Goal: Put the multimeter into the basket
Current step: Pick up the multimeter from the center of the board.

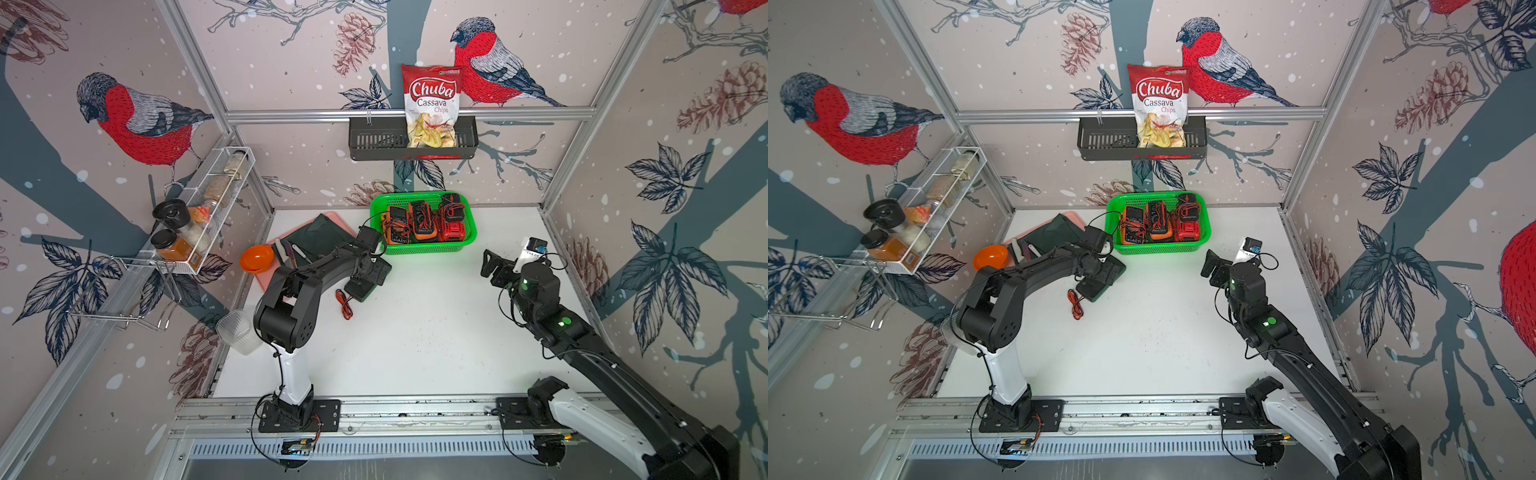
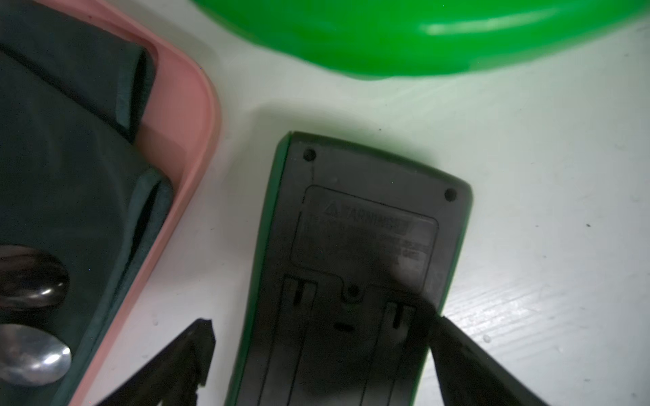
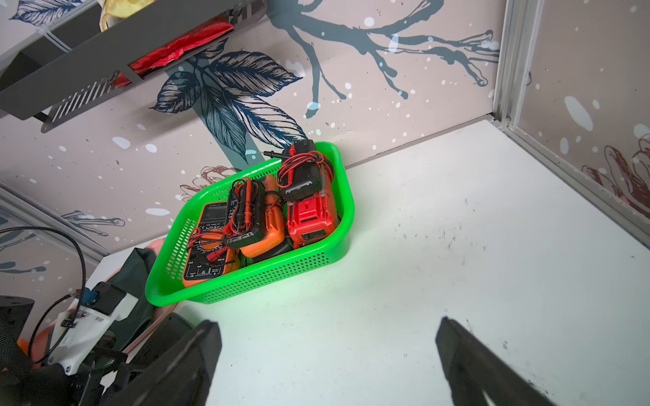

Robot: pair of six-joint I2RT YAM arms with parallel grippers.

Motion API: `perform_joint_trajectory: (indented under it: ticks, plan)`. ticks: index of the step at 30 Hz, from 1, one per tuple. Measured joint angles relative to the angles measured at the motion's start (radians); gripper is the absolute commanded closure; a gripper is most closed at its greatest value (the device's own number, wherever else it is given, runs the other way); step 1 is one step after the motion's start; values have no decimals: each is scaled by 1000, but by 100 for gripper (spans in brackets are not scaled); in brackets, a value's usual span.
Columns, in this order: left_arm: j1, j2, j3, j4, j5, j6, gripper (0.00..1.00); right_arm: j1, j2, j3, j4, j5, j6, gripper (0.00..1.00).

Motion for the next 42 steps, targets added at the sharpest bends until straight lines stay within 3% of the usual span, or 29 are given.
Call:
perform_joint_trajectory:
  ticks: [7, 22, 27, 34, 38, 40, 42]
  plan:
    - [16, 65, 29, 0, 14, 23, 2, 0, 2, -2, 0, 9, 3, 0]
    - [21, 66, -19, 84, -30, 18, 6, 0, 37, -1, 5, 8, 18, 0]
    - [30, 60, -51, 125, -35, 2, 3, 0, 35, -1, 5, 8, 18, 0]
    - [77, 52, -72, 122, 42, -34, 3, 0, 41, -1, 7, 8, 18, 0]
    - [82, 55, -82, 126, 68, -40, 19, 0, 50, -1, 9, 8, 18, 0]
    - [81, 55, -87, 132, 65, -37, 42, 0, 56, -1, 8, 8, 18, 0]
    - [80, 48, -92, 133, 60, -33, 58, 0, 61, 1, 9, 8, 18, 0]
